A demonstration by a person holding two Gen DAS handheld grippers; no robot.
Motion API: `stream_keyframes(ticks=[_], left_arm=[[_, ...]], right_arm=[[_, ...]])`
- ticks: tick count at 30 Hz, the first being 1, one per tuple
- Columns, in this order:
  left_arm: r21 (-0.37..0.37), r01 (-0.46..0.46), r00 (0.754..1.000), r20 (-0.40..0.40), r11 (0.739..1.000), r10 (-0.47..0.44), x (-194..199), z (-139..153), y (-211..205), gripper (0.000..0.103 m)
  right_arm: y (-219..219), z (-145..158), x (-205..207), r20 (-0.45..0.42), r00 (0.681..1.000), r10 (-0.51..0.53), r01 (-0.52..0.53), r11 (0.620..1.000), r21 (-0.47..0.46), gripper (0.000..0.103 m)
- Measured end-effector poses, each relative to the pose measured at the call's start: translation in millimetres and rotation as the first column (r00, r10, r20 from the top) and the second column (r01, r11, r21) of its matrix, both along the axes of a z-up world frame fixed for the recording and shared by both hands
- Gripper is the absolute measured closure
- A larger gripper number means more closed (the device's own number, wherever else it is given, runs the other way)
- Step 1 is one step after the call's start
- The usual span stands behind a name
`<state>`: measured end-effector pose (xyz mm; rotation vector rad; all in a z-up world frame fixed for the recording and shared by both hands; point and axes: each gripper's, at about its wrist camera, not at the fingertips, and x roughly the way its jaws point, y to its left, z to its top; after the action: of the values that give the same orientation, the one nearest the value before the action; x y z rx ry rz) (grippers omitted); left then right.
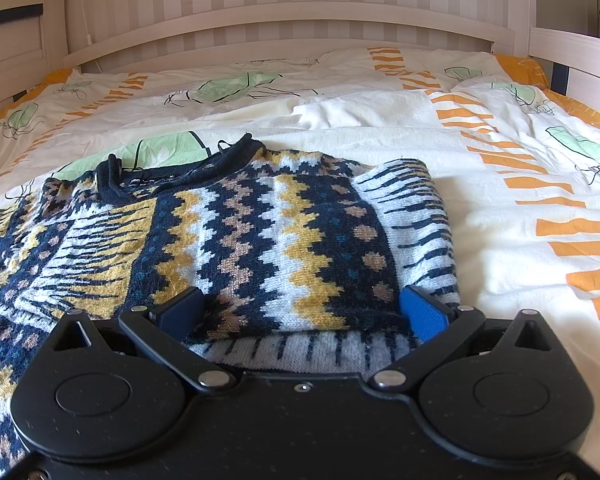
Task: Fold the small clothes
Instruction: 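Grasp the other navy sleeve cuff with the left tool and lift it, then lay the held sleeve across the sweater body and open the left tool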
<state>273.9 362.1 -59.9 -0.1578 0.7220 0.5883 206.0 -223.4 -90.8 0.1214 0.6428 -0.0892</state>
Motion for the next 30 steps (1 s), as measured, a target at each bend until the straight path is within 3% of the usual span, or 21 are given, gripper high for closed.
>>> stream_keyframes(ticks=[1, 5, 12, 15, 18, 22, 26, 30], left_arm=[[0.003, -0.01, 1.0, 0.014, 1.0, 0.01, -1, 0, 2, 0.099], [-0.112, -0.02, 0.991, 0.131, 0.993, 0.035, -17, 6, 17, 0.098], [-0.036, 0.106, 0.975, 0.2, 0.994, -0.097, -27, 46, -10, 0.098], [0.008, 0.204, 0.95, 0.241, 0.979, -0.2, -26, 72, -41, 0.098], [0.008, 0.308, 0.907, 0.301, 0.951, -0.296, -25, 98, -79, 0.098], [0.001, 0.449, 0.829, 0.372, 0.894, -0.417, -19, 126, -141, 0.098], [-0.016, 0.579, 0.74, 0.429, 0.815, -0.518, -16, 141, -210, 0.098], [-0.058, 0.688, 0.668, 0.441, 0.724, -0.599, -10, 133, -278, 0.098]], right_arm=[[0, 0, 0, 0.0, 1.0, 0.0, 0.0, 1.0, 0.0, 0.0], [0, 0, 0, 0.0, 1.0, 0.0, 0.0, 1.0, 0.0, 0.0], [0, 0, 0, 0.001, 1.0, 0.0, 0.0, 1.0, 0.002, 0.0], [-1, 0, 0, 0.002, 1.0, 0.0, 0.0, 1.0, 0.003, 0.0], [0, 0, 0, 0.002, 1.0, 0.0, 0.0, 1.0, 0.003, 0.0], [0, 0, 0, 0.002, 1.0, -0.001, 0.001, 1.0, 0.003, 0.0], [0, 0, -1, 0.003, 1.0, -0.001, 0.001, 1.0, 0.004, 0.0], [-1, 1, 0, 0.005, 1.0, -0.001, 0.001, 1.0, 0.007, 0.0]])
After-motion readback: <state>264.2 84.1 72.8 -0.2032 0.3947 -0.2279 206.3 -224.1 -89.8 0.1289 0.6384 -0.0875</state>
